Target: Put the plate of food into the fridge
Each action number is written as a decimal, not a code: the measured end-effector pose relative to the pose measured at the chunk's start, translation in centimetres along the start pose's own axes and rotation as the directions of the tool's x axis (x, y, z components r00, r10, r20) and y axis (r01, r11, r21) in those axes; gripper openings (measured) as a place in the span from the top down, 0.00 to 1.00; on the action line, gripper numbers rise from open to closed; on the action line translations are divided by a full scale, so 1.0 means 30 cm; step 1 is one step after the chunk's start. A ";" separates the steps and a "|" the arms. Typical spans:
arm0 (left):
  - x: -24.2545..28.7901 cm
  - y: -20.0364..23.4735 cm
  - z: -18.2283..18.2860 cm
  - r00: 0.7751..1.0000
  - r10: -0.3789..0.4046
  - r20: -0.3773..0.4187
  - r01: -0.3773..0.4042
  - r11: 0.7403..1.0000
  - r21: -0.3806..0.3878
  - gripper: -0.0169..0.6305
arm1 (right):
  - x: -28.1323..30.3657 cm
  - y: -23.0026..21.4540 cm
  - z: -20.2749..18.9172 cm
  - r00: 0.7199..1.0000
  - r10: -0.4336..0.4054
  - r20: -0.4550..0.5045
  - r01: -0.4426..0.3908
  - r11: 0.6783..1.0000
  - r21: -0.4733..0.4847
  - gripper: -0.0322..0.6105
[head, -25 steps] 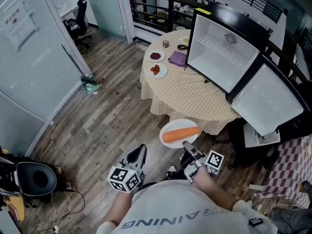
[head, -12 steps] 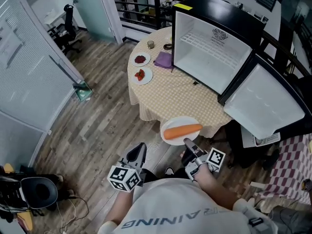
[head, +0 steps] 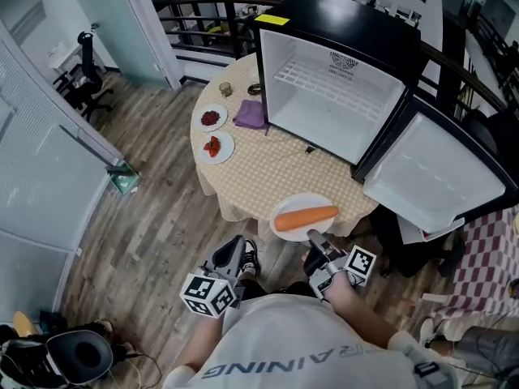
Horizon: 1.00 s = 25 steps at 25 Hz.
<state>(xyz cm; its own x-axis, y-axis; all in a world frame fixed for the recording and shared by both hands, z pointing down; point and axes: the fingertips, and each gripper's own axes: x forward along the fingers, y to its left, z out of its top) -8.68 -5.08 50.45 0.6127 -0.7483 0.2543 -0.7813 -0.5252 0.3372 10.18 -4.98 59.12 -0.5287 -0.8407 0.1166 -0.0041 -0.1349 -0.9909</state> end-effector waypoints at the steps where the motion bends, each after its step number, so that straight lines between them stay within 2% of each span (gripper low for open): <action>1: 0.025 0.014 0.014 1.000 -0.013 -0.001 0.013 1.000 0.005 0.96 | 0.016 0.008 0.015 1.000 0.005 0.015 -0.005 1.000 -0.001 0.90; 8: 0.197 0.120 0.133 0.994 -0.110 -0.015 0.110 0.994 0.028 0.96 | 0.137 0.066 0.092 0.993 0.006 0.116 -0.005 1.000 -0.009 0.90; 15: 0.337 0.253 0.236 0.978 -0.202 -0.058 0.205 0.977 0.053 0.96 | 0.287 0.122 0.143 0.975 0.018 0.221 -0.017 1.000 -0.004 0.90; 25: 0.508 0.386 0.335 0.932 -0.346 -0.106 0.356 0.929 0.097 0.96 | 0.433 0.158 0.221 0.920 0.022 0.391 -0.024 1.000 0.002 0.90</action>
<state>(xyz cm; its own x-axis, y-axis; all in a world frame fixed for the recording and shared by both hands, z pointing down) -9.60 -26.64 49.12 0.8542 -0.4728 0.2161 -0.5194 -0.7940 0.3158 8.91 -20.01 56.38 -0.1544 -0.9816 0.1123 0.0100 -0.1152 -0.9933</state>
